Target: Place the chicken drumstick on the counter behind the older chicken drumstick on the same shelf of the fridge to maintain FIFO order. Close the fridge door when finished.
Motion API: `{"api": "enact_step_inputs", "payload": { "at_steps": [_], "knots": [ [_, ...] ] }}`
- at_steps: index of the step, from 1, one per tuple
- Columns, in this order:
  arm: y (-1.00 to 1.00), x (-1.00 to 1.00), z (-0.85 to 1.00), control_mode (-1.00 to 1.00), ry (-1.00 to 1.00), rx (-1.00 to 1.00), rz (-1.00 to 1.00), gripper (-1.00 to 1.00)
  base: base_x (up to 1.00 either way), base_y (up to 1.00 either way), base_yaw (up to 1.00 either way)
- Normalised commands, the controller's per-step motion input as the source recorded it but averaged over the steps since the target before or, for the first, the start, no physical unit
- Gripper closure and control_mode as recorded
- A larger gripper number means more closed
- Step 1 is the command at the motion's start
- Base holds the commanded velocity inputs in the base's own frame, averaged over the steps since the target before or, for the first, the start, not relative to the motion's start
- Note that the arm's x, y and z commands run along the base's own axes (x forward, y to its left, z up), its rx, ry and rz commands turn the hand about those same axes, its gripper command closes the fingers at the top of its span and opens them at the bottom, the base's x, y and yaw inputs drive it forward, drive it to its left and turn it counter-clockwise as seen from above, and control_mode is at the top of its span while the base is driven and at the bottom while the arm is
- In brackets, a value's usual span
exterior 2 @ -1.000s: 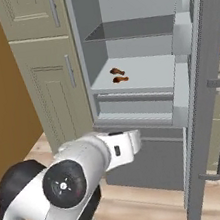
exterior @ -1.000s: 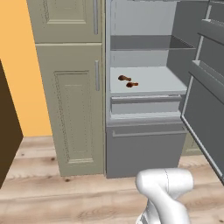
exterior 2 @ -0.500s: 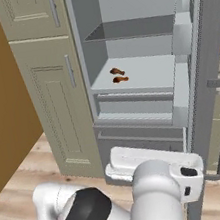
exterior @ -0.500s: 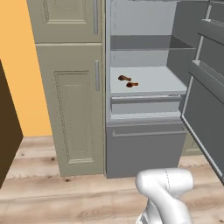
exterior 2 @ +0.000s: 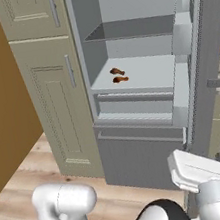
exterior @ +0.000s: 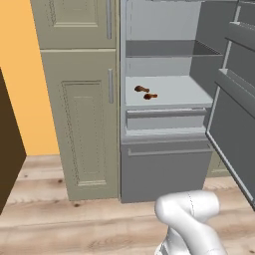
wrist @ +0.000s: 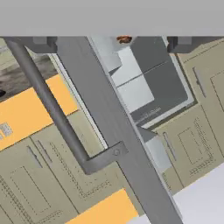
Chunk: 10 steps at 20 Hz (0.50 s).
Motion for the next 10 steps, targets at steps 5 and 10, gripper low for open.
{"api": "enact_step_inputs", "payload": {
  "at_steps": [5, 10],
  "knots": [
    [-0.86, 0.74, -0.59, -1.0, -0.17, 0.38, 0.08, -1.0, 0.0, 0.0, 0.0],
    [-0.86, 0.65, -0.61, -1.0, -0.17, 0.37, 0.13, -1.0, 0.0, 0.0, 0.0]
  ]
}}
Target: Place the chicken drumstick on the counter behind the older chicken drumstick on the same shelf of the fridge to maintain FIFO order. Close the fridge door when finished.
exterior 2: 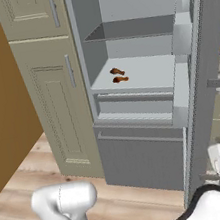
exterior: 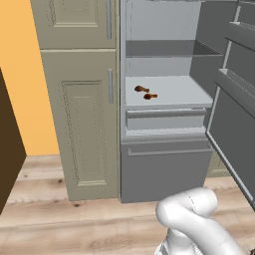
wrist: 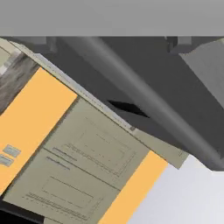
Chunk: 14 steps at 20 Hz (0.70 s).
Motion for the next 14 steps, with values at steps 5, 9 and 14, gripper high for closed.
{"api": "enact_step_inputs", "payload": {
  "at_steps": [5, 9, 14],
  "knots": [
    [-0.98, 0.35, -0.37, -1.0, -0.17, 0.37, 0.14, -1.0, 0.0, 0.0, 0.0],
    [-0.86, 0.39, -0.38, -1.0, -0.11, 0.34, 0.15, -1.0, 0.0, 0.0, 0.0],
    [-0.65, 0.43, -0.35, -1.0, -0.01, 0.3, 0.18, -1.0, 0.0, 0.0, 0.0]
  ]
}}
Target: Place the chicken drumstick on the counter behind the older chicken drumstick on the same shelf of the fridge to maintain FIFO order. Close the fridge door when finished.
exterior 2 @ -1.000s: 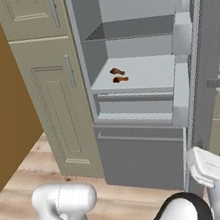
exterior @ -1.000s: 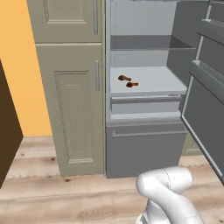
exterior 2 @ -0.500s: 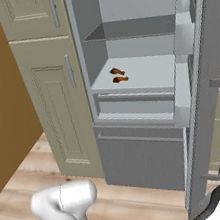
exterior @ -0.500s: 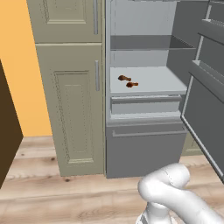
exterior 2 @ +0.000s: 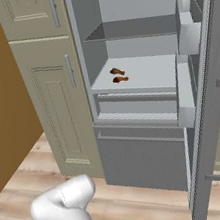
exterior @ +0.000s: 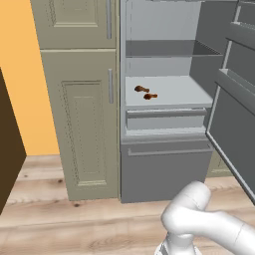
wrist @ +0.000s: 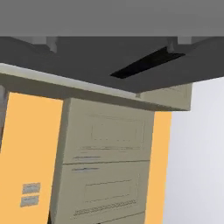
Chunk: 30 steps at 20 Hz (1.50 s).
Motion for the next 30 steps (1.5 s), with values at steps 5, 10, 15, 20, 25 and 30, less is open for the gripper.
{"api": "enact_step_inputs", "payload": {
  "at_steps": [5, 10, 15, 20, 25, 30],
  "knots": [
    [-0.05, 0.42, -0.39, -1.0, 0.0, 0.21, 0.24, -1.0, 0.0, 0.0, 0.0],
    [0.62, 0.34, -0.31, -1.0, 0.1, 0.0, 0.22, -1.0, 0.0, 0.0, 0.0],
    [0.54, 0.33, -0.06, -1.0, 0.16, 0.02, 0.18, -1.0, 0.0, 0.0, 0.0],
    [0.48, 0.21, 0.05, -1.0, 0.1, 0.01, 0.12, -1.0, 0.0, 0.0, 0.0],
    [0.59, 0.0, 0.08, -1.0, 0.09, 0.0, 0.01, -1.0, 0.0, 0.0, 0.0],
    [0.92, 0.02, 0.0, -1.0, 0.09, 0.0, -0.11, -1.0, 0.0, 0.0, 0.0]
  ]
}}
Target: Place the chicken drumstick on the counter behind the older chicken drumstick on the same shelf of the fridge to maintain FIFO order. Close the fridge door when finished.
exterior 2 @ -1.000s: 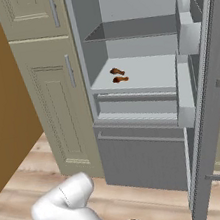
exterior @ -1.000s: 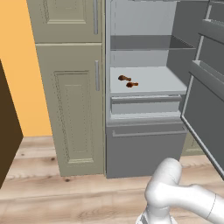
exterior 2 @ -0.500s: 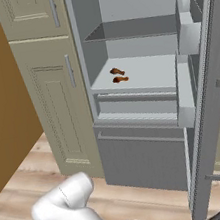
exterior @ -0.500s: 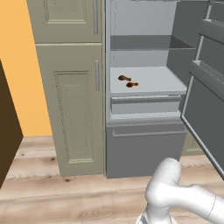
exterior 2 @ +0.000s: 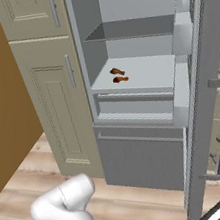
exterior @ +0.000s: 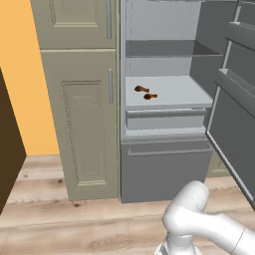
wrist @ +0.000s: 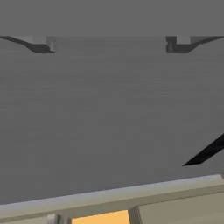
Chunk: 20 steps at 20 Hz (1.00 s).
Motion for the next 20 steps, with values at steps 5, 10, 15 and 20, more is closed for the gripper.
{"api": "enact_step_inputs", "payload": {
  "at_steps": [5, 10, 15, 20],
  "knots": [
    [1.0, 0.25, 0.0, -1.0, 0.13, 0.0, -0.02, -1.0, 0.0, 0.0, 0.0],
    [1.0, 0.2, 0.0, -1.0, 0.1, 0.0, -0.01, -1.0, 0.0, 0.0, 0.0],
    [0.95, 0.31, 0.05, -1.0, 0.1, 0.0, -0.06, -1.0, 0.0, 0.0, 0.0],
    [0.64, 0.51, 0.16, -1.0, 0.09, 0.0, -0.12, -1.0, 0.0, 0.0, 0.0]
  ]
}}
